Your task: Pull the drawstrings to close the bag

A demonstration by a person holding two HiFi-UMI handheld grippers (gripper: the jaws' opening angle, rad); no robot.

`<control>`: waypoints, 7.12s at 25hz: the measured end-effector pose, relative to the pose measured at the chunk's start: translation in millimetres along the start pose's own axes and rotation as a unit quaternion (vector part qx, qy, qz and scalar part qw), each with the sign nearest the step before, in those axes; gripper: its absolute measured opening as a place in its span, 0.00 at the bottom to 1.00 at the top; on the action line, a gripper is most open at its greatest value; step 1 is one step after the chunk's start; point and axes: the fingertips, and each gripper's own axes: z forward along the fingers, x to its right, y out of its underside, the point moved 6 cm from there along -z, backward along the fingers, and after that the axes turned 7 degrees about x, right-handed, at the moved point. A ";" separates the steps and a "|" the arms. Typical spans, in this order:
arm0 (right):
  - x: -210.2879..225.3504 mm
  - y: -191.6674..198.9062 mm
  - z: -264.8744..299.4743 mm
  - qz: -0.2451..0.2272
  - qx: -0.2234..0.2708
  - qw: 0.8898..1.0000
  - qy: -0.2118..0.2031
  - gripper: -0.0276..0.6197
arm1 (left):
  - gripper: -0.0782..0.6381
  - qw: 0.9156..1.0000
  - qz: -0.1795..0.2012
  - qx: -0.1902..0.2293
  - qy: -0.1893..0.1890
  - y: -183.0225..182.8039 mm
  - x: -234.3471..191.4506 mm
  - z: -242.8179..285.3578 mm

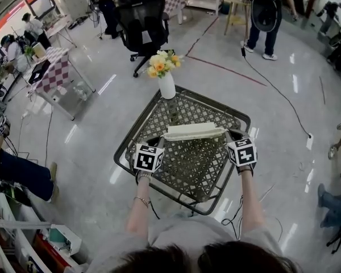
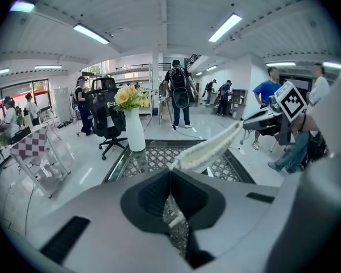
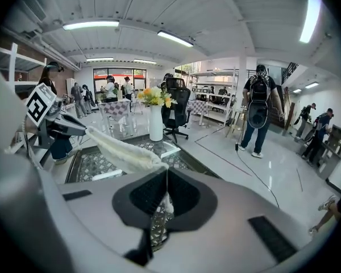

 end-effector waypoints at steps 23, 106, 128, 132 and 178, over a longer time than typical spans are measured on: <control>11.2 -60.1 -21.6 -0.012 0.080 0.997 0.019 0.08 | 0.15 0.996 0.027 0.079 -0.023 -69.1 -11.2 -19.8; 61.7 -80.9 -67.1 0.111 0.224 0.947 0.200 0.08 | 0.15 0.961 0.017 0.234 -0.149 -130.8 -10.1 -55.0; 76.6 -77.4 -73.8 0.198 0.264 0.919 0.215 0.08 | 0.15 0.956 -0.025 0.249 -0.156 -128.6 -13.4 -55.0; 79.7 -75.9 -73.2 0.209 0.267 0.914 0.220 0.08 | 0.15 0.955 -0.030 0.251 -0.158 -129.4 -14.8 -53.5; 113.1 -63.6 -83.8 0.300 0.305 0.867 0.253 0.08 | 0.15 0.945 -0.069 0.273 -0.167 -136.6 -20.4 -51.9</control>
